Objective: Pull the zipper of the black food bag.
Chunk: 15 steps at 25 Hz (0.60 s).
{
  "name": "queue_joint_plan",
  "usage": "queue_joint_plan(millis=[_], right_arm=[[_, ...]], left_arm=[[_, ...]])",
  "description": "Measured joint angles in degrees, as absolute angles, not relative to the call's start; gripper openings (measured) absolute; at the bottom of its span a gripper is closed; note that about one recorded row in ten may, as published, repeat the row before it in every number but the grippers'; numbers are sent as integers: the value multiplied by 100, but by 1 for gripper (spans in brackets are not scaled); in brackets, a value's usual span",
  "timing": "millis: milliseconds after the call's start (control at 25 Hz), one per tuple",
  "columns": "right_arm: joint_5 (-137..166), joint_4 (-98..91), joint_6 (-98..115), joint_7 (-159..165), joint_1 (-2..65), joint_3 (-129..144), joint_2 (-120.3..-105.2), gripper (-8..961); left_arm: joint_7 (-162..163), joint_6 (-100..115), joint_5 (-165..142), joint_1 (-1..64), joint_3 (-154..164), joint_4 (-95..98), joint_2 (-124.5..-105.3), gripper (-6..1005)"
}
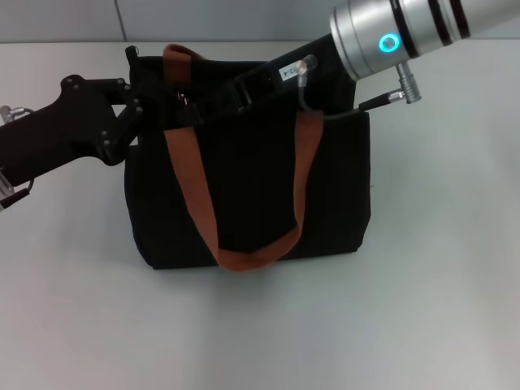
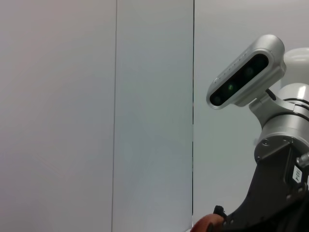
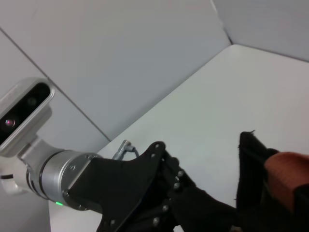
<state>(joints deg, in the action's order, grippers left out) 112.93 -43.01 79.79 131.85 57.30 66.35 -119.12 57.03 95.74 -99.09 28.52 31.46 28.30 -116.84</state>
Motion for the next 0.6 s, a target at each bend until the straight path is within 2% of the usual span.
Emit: queue_joint_plan(millis=[600], right_arm=[[11027, -4289, 8011, 13189, 5618, 6644, -11917, 256]], left_arm=[[5674, 9590, -9894, 2843, 3146, 2830, -11689, 68]])
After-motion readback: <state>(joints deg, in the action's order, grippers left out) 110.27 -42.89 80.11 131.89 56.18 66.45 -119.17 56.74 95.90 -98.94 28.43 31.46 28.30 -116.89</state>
